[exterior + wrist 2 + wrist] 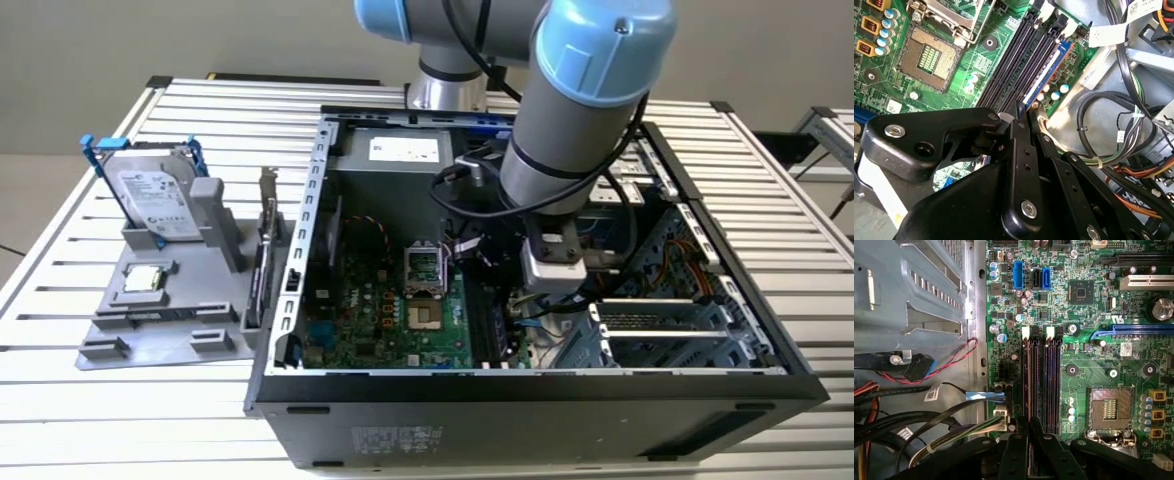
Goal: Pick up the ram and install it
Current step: 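Insert the ram into the slot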
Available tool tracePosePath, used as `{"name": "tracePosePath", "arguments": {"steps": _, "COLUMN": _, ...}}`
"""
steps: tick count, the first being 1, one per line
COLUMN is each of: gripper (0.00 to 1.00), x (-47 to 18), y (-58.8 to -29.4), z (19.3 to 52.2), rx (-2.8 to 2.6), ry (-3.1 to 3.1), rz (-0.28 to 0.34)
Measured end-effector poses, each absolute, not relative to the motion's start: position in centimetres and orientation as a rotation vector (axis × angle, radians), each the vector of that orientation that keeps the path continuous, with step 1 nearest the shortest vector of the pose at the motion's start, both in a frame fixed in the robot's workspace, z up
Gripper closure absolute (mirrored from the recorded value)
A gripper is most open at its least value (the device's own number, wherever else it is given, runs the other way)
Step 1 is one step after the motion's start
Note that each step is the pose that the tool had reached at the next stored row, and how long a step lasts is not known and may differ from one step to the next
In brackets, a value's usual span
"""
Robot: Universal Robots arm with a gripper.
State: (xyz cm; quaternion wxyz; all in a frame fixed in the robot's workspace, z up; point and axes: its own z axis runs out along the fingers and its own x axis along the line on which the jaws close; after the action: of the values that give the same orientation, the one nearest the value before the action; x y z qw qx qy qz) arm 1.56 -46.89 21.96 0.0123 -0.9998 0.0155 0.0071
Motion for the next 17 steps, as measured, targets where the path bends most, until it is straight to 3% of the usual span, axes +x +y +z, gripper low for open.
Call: {"name": "tracePosePath", "arguments": {"steps": 17, "gripper": 1.0, "x": 1.76, "y": -46.91, "z": 21.83, "rx": -3.117, "ry": 0.048, "rz": 0.024}}
